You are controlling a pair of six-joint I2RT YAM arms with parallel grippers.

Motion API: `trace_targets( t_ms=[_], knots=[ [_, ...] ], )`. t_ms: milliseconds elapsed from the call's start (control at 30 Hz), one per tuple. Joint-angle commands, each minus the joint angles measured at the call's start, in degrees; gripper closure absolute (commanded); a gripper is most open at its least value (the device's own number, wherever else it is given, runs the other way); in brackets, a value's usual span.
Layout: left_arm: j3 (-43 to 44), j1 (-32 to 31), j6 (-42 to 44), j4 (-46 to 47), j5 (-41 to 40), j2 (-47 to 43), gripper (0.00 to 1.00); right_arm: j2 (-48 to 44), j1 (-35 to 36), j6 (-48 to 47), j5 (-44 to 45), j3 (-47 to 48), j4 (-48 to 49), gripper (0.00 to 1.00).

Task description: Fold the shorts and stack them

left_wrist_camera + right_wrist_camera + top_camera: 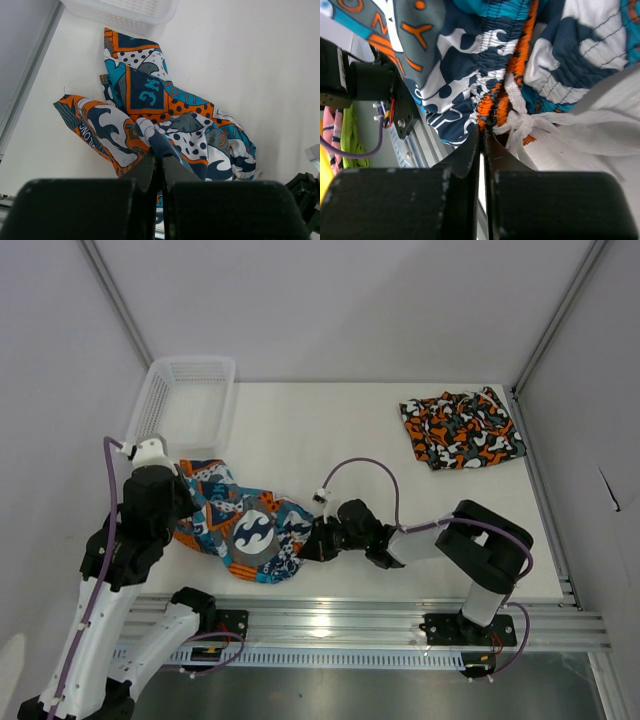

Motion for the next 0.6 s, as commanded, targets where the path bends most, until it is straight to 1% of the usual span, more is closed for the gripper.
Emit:
trace_targets(
  t_ms=[0, 33, 133, 167, 200, 233, 267, 300, 333, 367, 400, 433, 467, 500, 533, 567],
  knots=[
    [-0.51, 0.58, 0.37, 3.47, -0.49, 1.97, 1.00, -6.45, -2.80, -1.00, 3.80, 0.21, -0.50, 1.00],
    [-0.42, 0.58, 0.46, 3.91, -0.14, 2.76, 1.00, -7.86, -5.77, -1.09, 3.81, 0.21, -1.31, 1.00],
    [0.28, 0.58, 0.28, 5.75, 1.18, 6.10, 1.00, -14.97, -9.65, -3.28, 5.56, 0.04, -6.31, 1.00],
    [0.37, 0.66, 0.28, 6.19, 1.36, 6.72, 1.00, -17.08, -9.67, -5.98, 8.79, -0.14, -7.98, 1.00],
    [0.28, 0.66, 0.28, 6.72, 1.44, 7.59, 1.00, -21.80, -9.41, -7.49, 11.17, -0.57, -11.30, 1.00],
    [0.11, 0.66, 0.37, 7.07, 1.36, 7.86, 1.00, -24.28, -8.62, -9.51, 13.28, -1.36, -12.55, 1.00],
    [-0.50, 0.75, 0.63, 8.03, 1.18, 8.21, 1.00, -26.83, -5.66, -13.88, 17.31, -3.28, -13.61, 1.00],
    [-0.60, 0.84, 0.89, 8.30, 0.83, 8.57, 1.00, -30.95, -3.71, -16.36, 18.48, -4.26, -15.45, 1.00],
    [-0.95, 1.01, 1.33, 8.48, 0.66, 9.70, 1.00, -32.38, -1.17, -18.82, 19.19, -5.14, -16.68, 1.00],
    [-1.21, 1.62, 1.42, 8.48, 0.39, 10.49, 1.00, -33.53, 4.86, -21.02, 21.54, -6.37, -17.91, 1.00],
    [-1.65, 2.07, 1.60, 8.57, 0.39, 11.29, 1.00, -34.76, 8.14, -24.26, 23.57, -6.90, -20.10, 1.00],
    [-1.91, 3.29, 2.04, 8.92, 1.35, 12.60, 1.00, -35.03, 11.39, -25.51, 24.63, -7.52, -20.99, 1.00],
    [-2.53, 4.00, 2.13, 9.18, 2.31, 13.13, 1.00, -35.12, 18.04, -26.57, 27.77, -8.57, -21.70, 1.00],
    [-2.79, 4.79, 2.48, 9.71, 4.59, 13.66, 1.00, -34.60, 21.32, -27.62, 29.55, -8.84, -23.27, 1.00],
    [-2.88, 5.49, 2.57, 9.89, 5.57, 13.93, 1.00, -33.90, 24.31, -27.89, 30.87, -8.93, -24.16, 0.96],
    [-3.06, 6.63, 2.65, 10.06, 6.01, 14.37, 1.00, -33.19, 27.13, -28.16, 33.75, -8.84, -24.95, 0.91]
  ],
)
